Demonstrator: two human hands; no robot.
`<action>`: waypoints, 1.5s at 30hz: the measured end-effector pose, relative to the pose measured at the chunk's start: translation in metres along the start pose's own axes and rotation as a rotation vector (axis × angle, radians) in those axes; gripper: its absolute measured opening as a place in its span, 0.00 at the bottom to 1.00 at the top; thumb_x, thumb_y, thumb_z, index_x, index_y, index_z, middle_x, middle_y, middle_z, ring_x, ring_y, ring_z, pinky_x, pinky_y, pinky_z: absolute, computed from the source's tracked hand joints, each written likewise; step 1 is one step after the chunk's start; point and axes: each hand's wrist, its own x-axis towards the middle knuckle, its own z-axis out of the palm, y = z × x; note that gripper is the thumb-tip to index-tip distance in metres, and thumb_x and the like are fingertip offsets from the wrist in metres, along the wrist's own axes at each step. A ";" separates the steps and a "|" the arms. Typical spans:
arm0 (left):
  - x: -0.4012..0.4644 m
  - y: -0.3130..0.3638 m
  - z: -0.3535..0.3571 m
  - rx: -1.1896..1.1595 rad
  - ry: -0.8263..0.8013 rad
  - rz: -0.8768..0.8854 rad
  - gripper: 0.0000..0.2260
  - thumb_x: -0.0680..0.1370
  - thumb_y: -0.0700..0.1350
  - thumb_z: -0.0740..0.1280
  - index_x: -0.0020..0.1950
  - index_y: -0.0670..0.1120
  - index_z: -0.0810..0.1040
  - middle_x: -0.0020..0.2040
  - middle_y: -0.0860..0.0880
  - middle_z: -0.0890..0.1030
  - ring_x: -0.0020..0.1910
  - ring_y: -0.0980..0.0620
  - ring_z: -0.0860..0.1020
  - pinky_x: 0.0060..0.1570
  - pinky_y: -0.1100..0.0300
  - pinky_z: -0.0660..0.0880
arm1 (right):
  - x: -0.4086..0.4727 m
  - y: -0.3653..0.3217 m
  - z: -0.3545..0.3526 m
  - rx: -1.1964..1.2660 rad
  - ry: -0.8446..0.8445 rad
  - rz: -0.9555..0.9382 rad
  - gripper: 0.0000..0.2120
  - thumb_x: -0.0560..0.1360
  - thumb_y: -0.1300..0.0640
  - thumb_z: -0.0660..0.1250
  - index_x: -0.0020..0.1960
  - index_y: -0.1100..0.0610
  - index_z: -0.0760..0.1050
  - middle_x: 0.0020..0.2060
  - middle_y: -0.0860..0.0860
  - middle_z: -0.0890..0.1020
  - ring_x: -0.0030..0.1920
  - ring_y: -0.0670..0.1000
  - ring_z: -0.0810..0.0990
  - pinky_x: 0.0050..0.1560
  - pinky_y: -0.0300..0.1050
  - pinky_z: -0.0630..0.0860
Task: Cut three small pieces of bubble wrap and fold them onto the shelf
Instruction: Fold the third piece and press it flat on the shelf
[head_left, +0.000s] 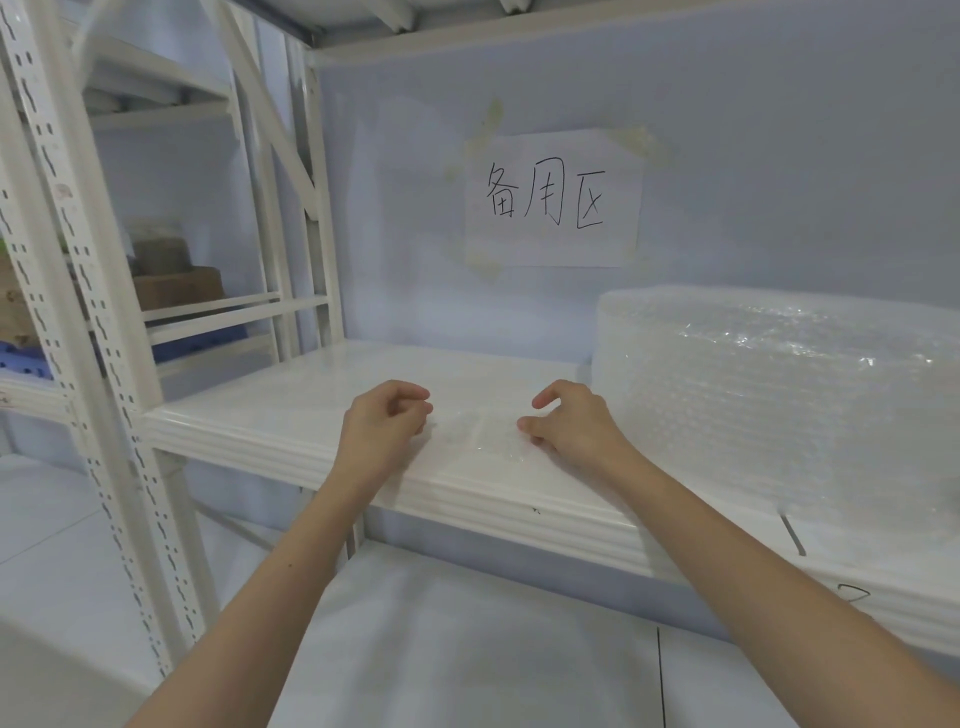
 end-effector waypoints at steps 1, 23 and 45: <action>0.001 -0.001 0.000 0.004 -0.005 0.003 0.06 0.76 0.38 0.69 0.50 0.45 0.82 0.45 0.42 0.85 0.43 0.47 0.83 0.54 0.51 0.80 | 0.000 0.000 0.001 -0.028 0.016 -0.025 0.13 0.73 0.55 0.72 0.55 0.57 0.74 0.44 0.56 0.83 0.30 0.43 0.80 0.29 0.33 0.70; 0.006 -0.010 0.001 0.080 -0.010 0.045 0.09 0.78 0.38 0.63 0.49 0.48 0.82 0.46 0.48 0.85 0.45 0.50 0.82 0.55 0.53 0.79 | -0.025 0.002 -0.004 -0.416 -0.100 -0.210 0.26 0.71 0.37 0.65 0.64 0.50 0.76 0.65 0.47 0.77 0.64 0.49 0.74 0.60 0.48 0.72; 0.006 -0.012 -0.001 0.090 -0.066 0.047 0.09 0.78 0.41 0.64 0.50 0.52 0.82 0.49 0.49 0.85 0.49 0.50 0.82 0.50 0.57 0.78 | -0.029 0.004 -0.010 -0.382 -0.207 -0.182 0.33 0.72 0.37 0.66 0.72 0.52 0.69 0.72 0.47 0.71 0.72 0.49 0.67 0.72 0.50 0.63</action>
